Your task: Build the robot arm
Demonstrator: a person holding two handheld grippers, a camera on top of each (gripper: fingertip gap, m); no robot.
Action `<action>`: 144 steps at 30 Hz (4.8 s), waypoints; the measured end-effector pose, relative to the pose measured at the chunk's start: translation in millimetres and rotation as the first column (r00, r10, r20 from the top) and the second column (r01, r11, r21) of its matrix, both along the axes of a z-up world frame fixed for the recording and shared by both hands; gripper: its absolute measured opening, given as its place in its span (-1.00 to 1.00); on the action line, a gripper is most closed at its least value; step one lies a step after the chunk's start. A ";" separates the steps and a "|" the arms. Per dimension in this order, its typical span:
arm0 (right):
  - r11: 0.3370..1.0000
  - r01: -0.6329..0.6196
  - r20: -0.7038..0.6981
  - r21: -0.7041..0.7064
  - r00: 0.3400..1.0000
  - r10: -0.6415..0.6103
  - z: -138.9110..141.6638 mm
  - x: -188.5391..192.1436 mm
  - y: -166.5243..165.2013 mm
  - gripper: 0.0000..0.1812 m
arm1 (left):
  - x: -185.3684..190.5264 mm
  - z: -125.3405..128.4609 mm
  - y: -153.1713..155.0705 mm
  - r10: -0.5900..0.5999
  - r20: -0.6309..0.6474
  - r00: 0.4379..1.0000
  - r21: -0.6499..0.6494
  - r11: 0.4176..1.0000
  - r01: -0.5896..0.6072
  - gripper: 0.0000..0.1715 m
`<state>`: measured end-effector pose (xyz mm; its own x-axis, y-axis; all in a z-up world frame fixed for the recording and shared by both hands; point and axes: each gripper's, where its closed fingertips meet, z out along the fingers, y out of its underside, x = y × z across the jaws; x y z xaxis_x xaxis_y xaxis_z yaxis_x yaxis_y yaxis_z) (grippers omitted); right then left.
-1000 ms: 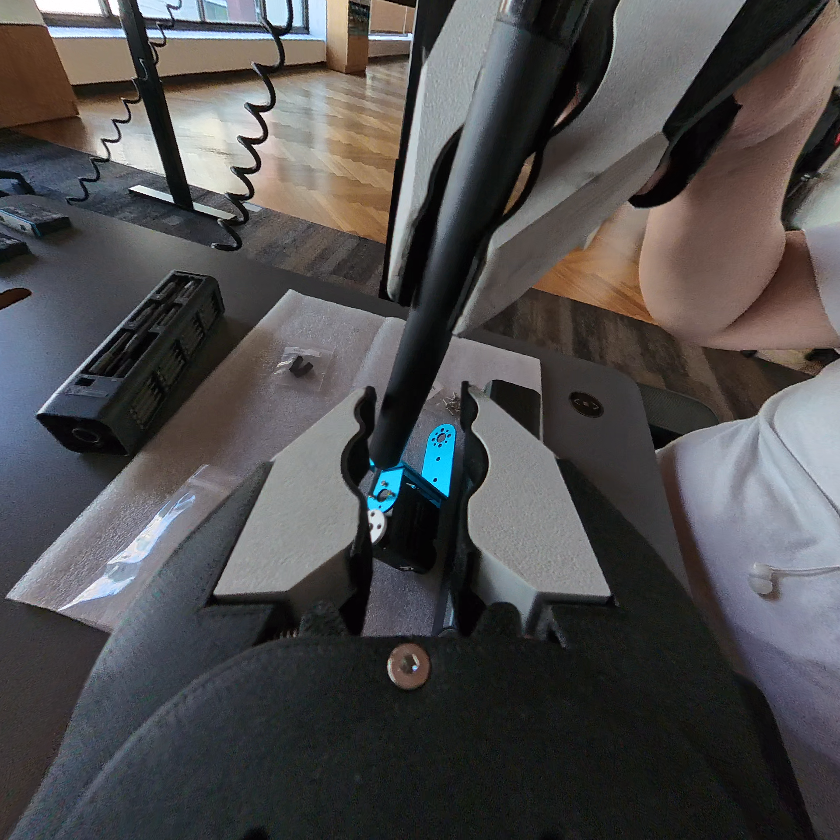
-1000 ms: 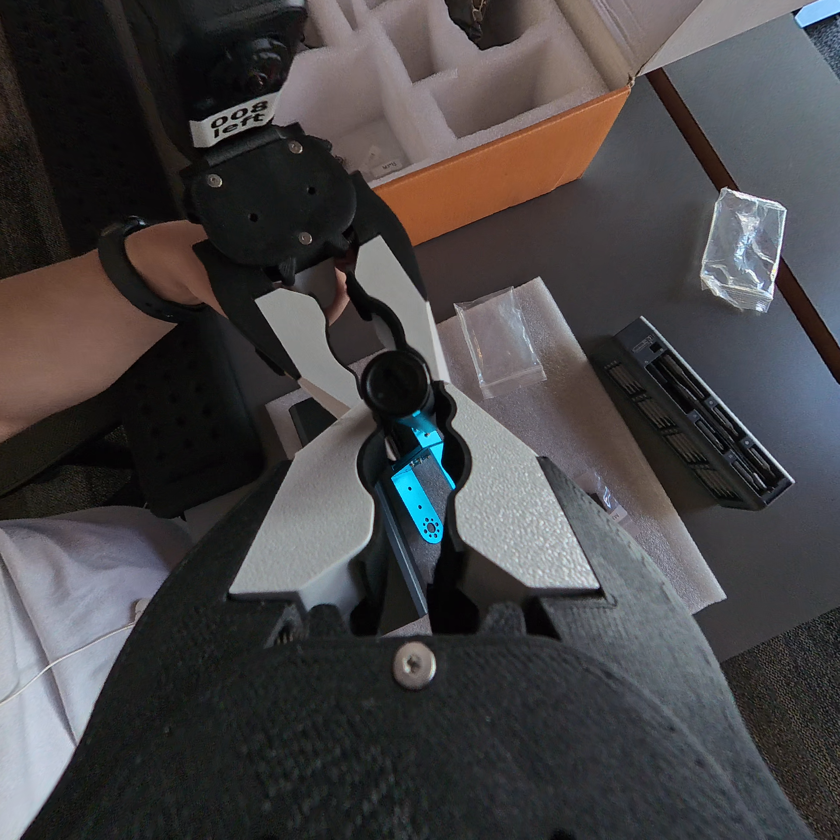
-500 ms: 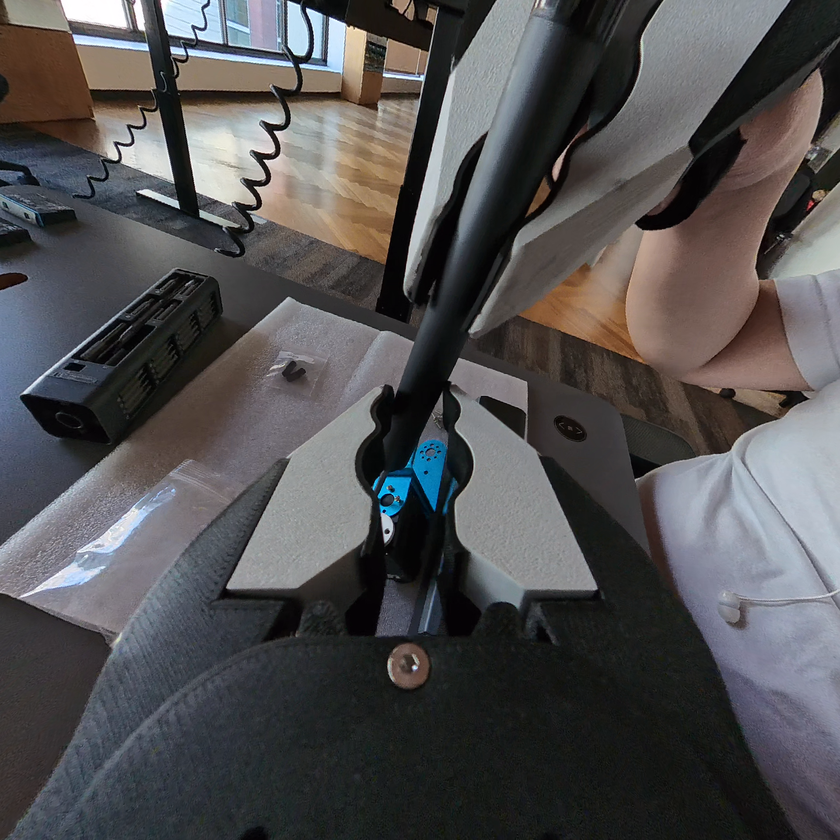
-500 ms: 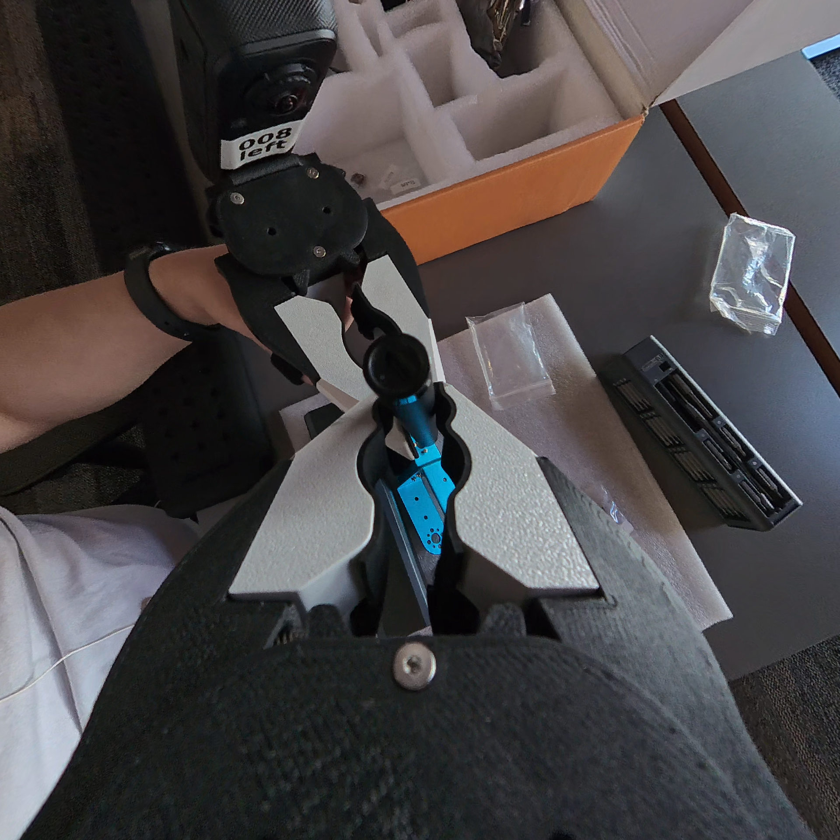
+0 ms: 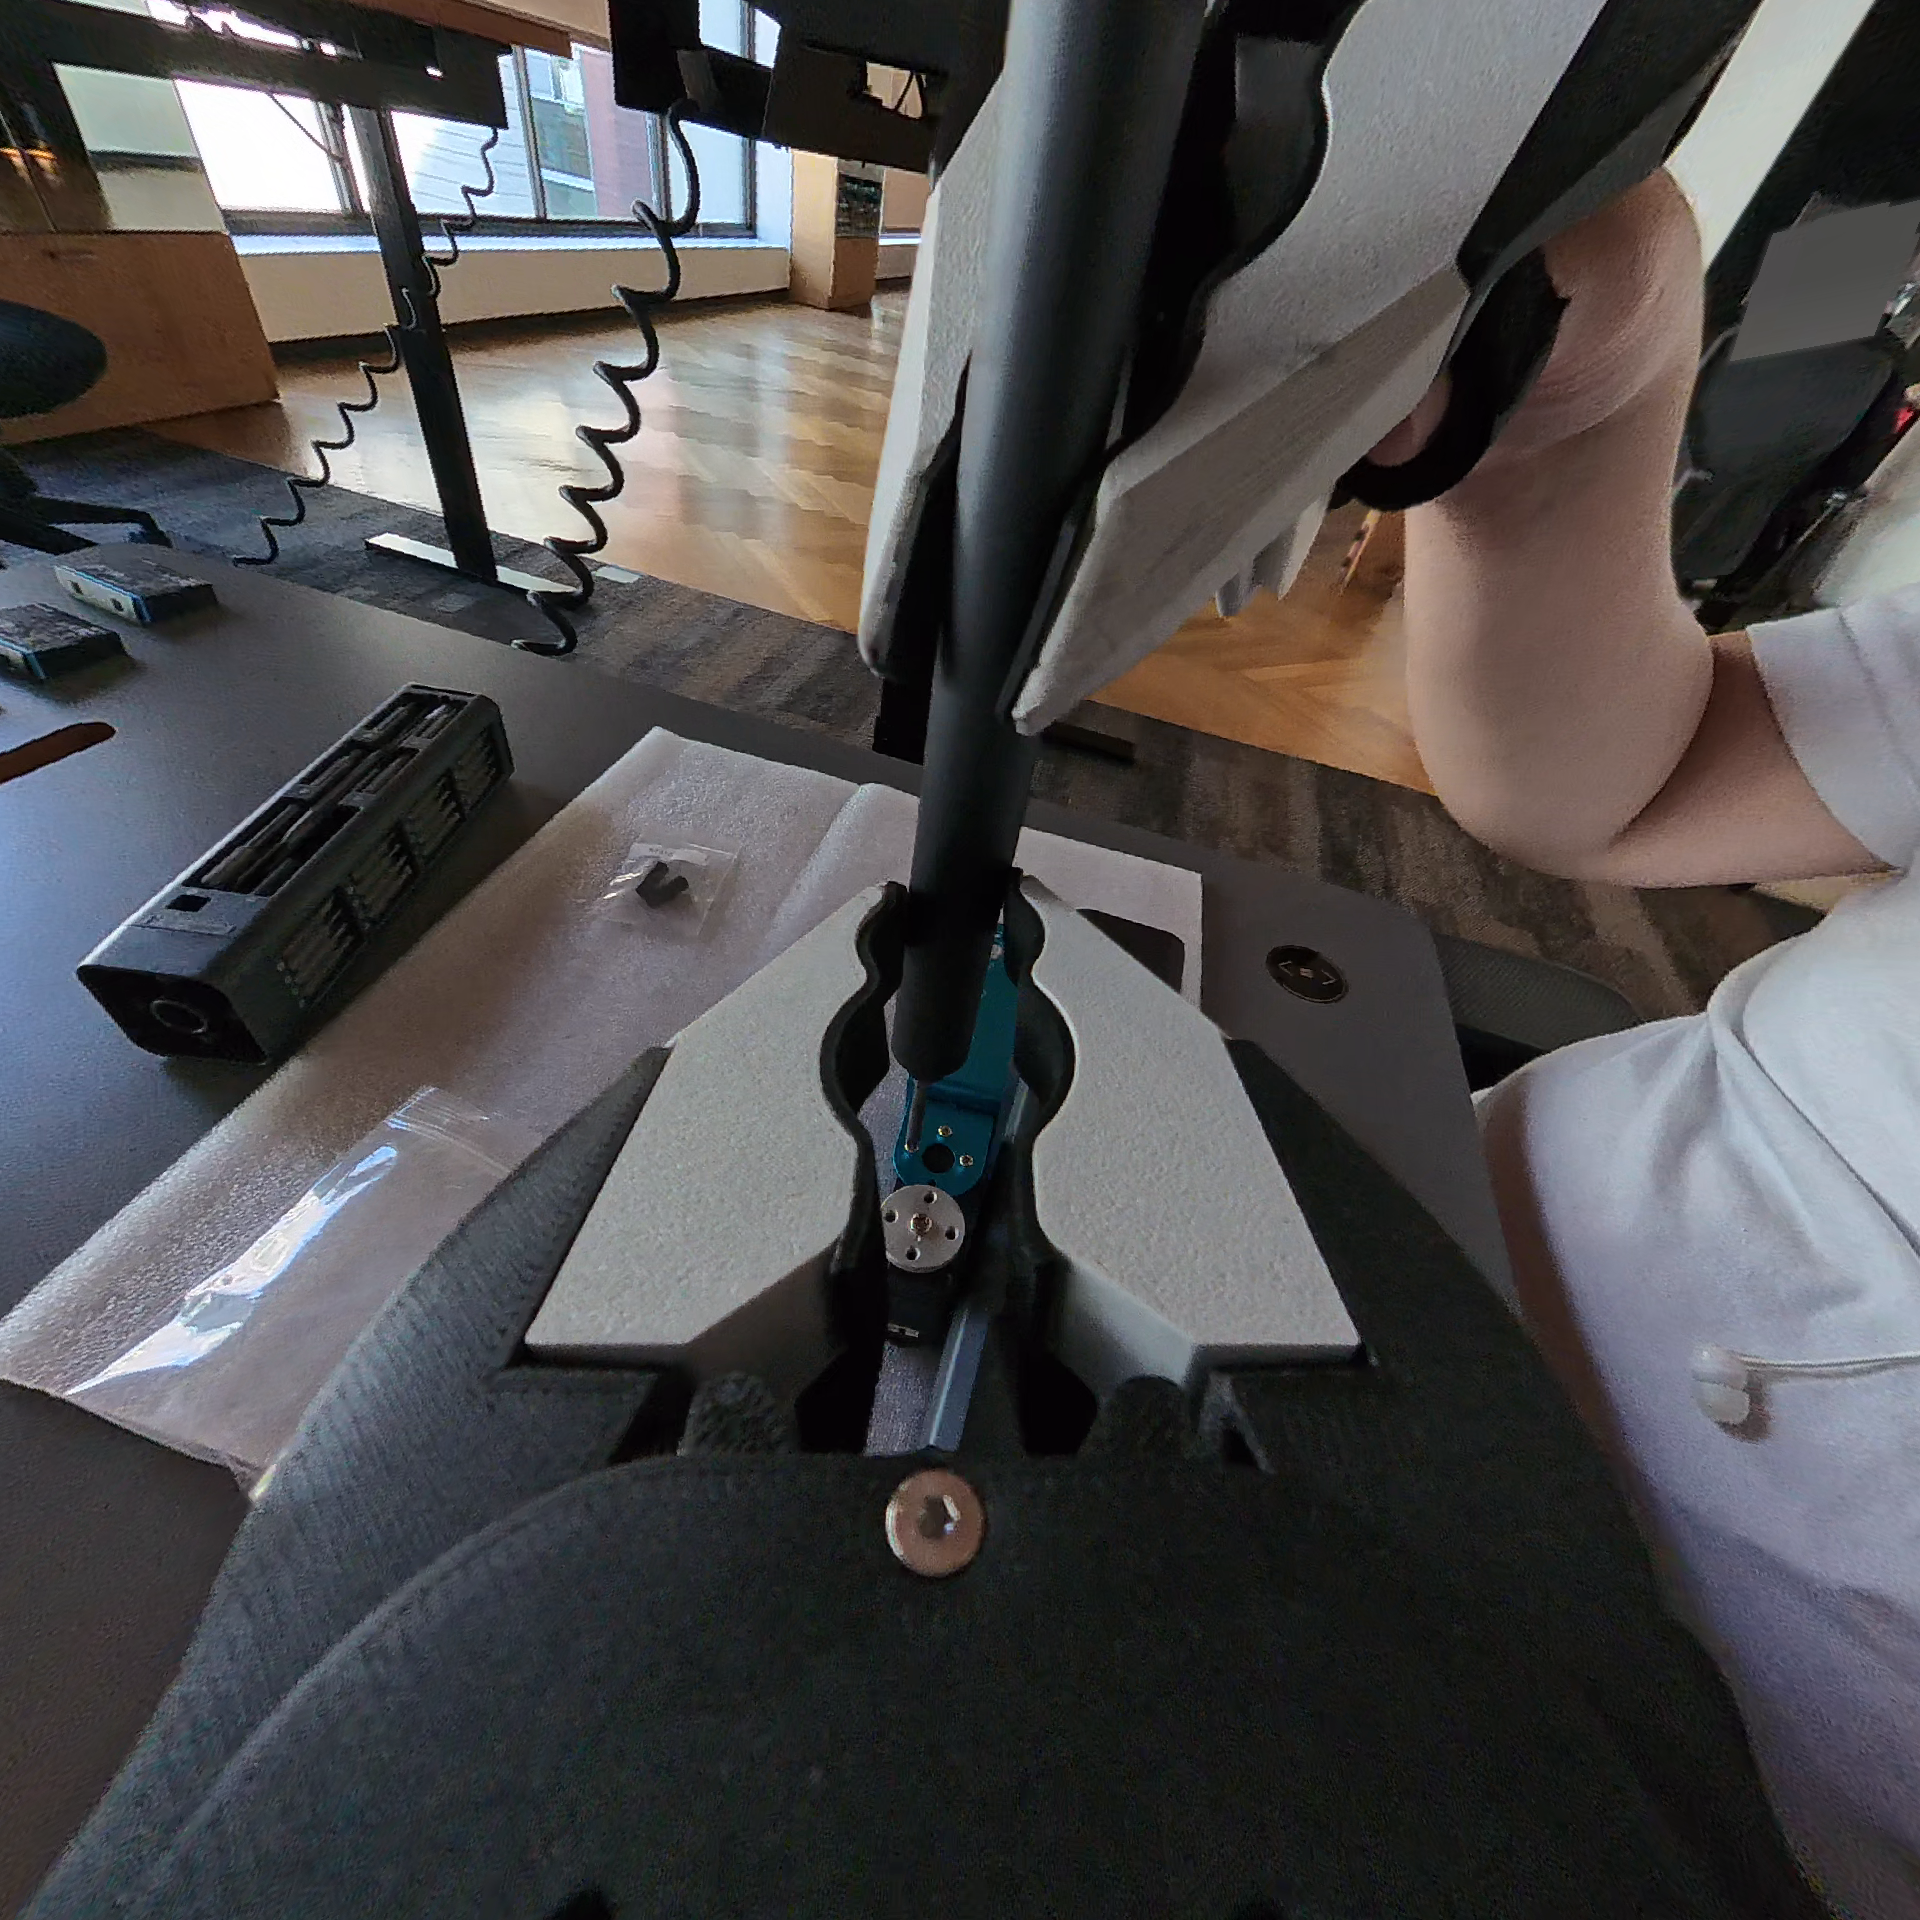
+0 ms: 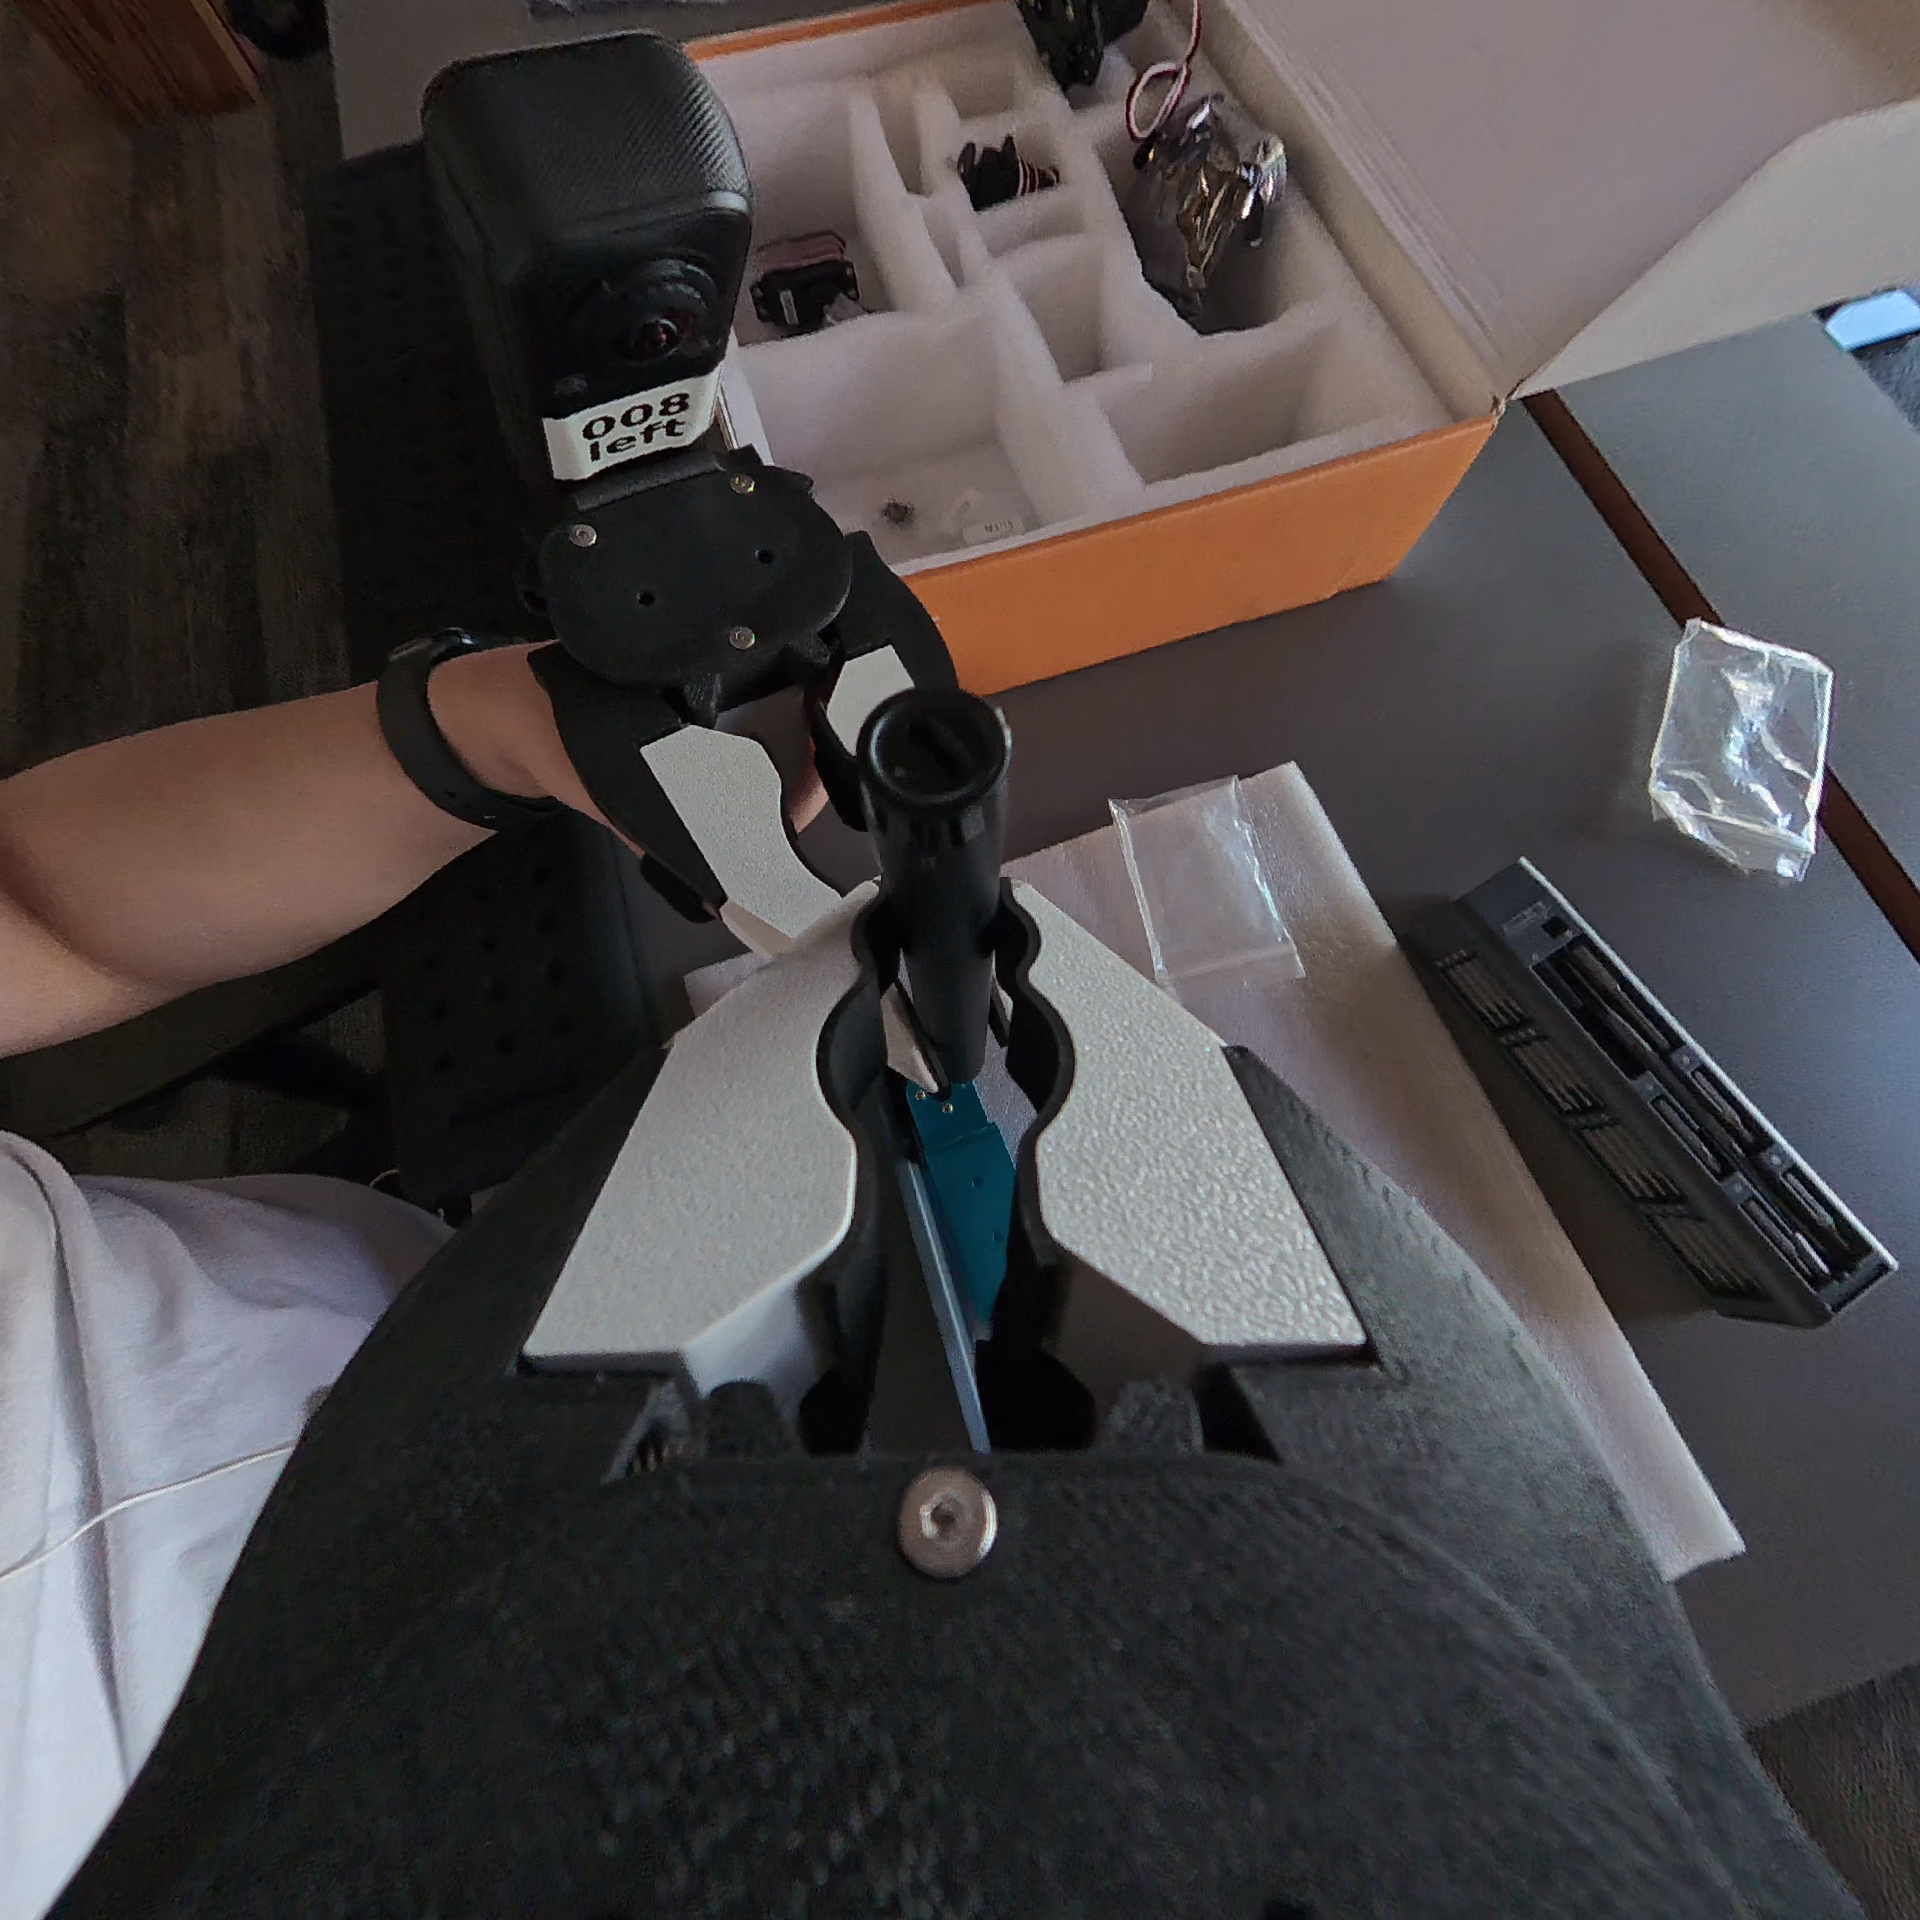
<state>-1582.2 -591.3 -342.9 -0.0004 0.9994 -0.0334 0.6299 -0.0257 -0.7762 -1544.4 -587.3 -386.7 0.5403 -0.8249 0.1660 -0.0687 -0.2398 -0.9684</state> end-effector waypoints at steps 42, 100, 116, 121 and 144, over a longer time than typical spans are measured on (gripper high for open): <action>0.985 -0.171 -0.251 0.014 0.953 0.169 6.6 1.2 -10.7 -0.80 | -6.8 112.4 -16.1 0.026 0.188 0.982 0.191 0.980 -0.062 -0.46; 0.838 -0.510 -0.568 -0.193 0.755 0.328 -34.0 9.9 1.0 -0.82 | -9.8 100.9 16.9 0.054 0.185 0.981 -0.004 0.999 -0.054 -0.79; 0.858 -0.498 -0.581 -0.124 0.738 0.344 -33.8 14.7 -1.3 -0.83 | -4.7 100.7 11.9 0.049 0.157 0.986 0.032 0.998 -0.055 -0.80; 0.862 -0.497 -0.583 -0.099 0.731 0.355 -34.6 15.2 -3.6 -0.83 | -4.2 101.0 8.8 0.046 0.149 0.988 0.049 0.997 -0.054 -0.80; 0.702 -0.683 -0.613 -0.203 0.648 0.453 -34.7 21.3 -16.2 -0.78 | 10.3 101.4 -8.9 -0.018 0.072 0.997 0.142 0.990 0.007 -0.80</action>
